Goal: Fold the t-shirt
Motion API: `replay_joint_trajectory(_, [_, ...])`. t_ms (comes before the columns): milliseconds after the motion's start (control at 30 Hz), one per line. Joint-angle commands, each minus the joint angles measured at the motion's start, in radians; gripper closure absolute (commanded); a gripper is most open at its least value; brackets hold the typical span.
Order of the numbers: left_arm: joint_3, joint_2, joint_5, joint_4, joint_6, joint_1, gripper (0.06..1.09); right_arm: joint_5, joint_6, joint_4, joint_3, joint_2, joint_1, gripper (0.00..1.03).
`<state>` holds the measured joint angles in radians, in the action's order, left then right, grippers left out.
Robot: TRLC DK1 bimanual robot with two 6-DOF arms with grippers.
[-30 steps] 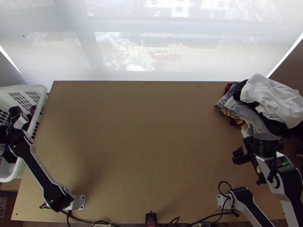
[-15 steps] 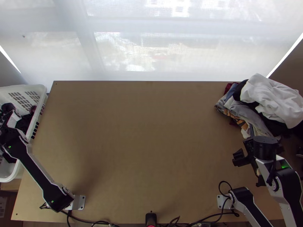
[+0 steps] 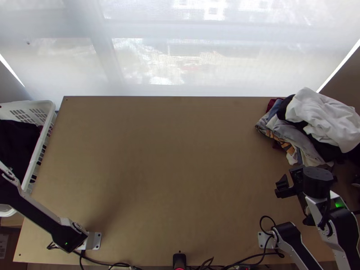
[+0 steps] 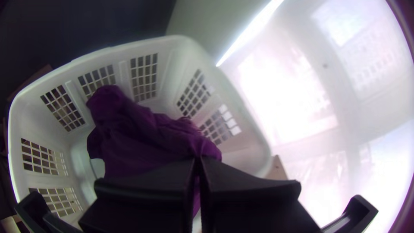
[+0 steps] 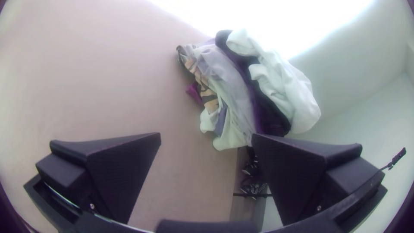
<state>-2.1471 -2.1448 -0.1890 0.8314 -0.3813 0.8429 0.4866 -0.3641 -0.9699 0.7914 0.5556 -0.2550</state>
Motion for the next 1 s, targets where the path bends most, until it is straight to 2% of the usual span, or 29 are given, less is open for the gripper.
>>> replay_joint_trajectory(0, [0.076, 0.39, -0.185, 0.103, 0.015, -0.022, 1.05, -0.002, -0.004, 0.034, 0.011, -0.036, -0.047, 0.05])
replay_joint_trajectory(233, [0.107, 0.743, -0.237, 0.104, 0.021, -0.202, 1.05, -0.017, 0.01, 0.062, 0.017, -0.06, -0.069, 0.05])
replay_joint_trajectory(333, [0.108, 0.859, -0.236, 0.107, 0.012, -0.373, 1.05, -0.02, 0.027, 0.065, 0.016, -0.072, -0.09, 0.05])
replay_joint_trajectory(400, [0.124, 0.915, -0.231, 0.12, -0.013, -0.568, 1.05, -0.02, 0.033, 0.065, 0.011, -0.08, -0.101, 0.05])
replay_joint_trajectory(467, [0.13, 0.924, -0.196, 0.164, -0.05, -0.803, 1.05, -0.022, 0.034, 0.065, 0.006, -0.083, -0.115, 0.05])
replay_joint_trajectory(533, [0.174, 0.925, -0.098, 0.183, -0.068, -1.042, 1.05, -0.023, 0.034, 0.074, 0.009, -0.085, -0.128, 0.05])
replay_joint_trajectory(767, [0.382, 0.933, -0.112, 0.201, -0.044, -1.303, 1.05, -0.023, 0.034, 0.082, 0.043, -0.082, -0.135, 0.05])
replay_joint_trajectory(967, [0.449, 0.882, -0.063, 0.199, 0.01, -1.504, 1.05, -0.022, 0.03, 0.083, 0.052, -0.085, -0.105, 0.05])
